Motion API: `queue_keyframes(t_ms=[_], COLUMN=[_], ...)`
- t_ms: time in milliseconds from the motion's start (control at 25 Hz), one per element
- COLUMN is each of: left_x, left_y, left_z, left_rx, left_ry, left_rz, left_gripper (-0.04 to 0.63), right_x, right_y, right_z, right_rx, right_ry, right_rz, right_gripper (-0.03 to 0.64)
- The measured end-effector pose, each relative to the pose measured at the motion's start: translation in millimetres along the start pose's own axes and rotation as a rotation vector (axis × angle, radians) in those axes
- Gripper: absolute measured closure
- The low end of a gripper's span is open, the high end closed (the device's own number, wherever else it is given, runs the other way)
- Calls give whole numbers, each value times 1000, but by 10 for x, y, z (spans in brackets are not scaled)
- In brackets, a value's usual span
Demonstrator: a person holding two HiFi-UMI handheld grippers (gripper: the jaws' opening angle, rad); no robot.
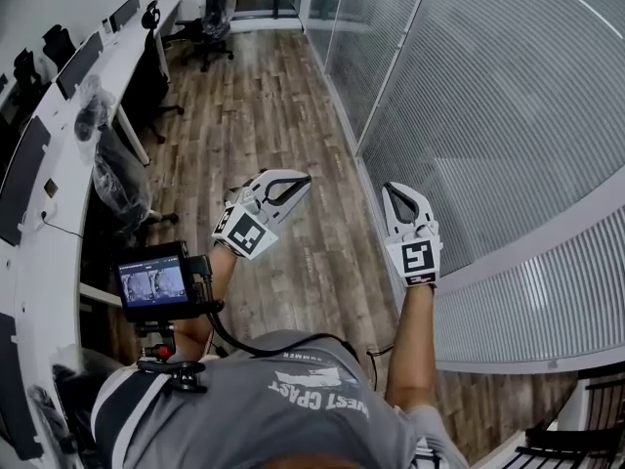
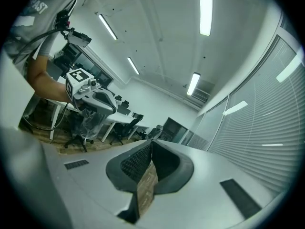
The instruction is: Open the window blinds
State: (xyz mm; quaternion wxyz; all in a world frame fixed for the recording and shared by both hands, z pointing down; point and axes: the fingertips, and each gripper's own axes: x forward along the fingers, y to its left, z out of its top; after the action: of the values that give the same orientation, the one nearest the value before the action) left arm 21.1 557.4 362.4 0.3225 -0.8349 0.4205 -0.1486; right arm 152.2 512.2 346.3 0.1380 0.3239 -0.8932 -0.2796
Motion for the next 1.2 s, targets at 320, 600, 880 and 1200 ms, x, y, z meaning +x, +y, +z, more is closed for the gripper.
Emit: queue_keyframes(t_ms=[320,600,880,1200], left_x=[476,782,838,1296], left_y=[6,128,235,672], left_z=[-55,-386,-625,-1024], left_rx=[12,2,-19,-21], left_ry=[7,41,30,32], left_rz=[13,7,12,-39], left_gripper=[592,592,592,592], right_x=[120,511,666,1360], right_y=[-311,-500,-468,-813], right_z=[-291,-565,-728,-843], right_rx=[-7,18,47,62], right_ry=[-15,-16,1,14], right_rz=[26,58,38,35], right_gripper=[614,614,614,614])
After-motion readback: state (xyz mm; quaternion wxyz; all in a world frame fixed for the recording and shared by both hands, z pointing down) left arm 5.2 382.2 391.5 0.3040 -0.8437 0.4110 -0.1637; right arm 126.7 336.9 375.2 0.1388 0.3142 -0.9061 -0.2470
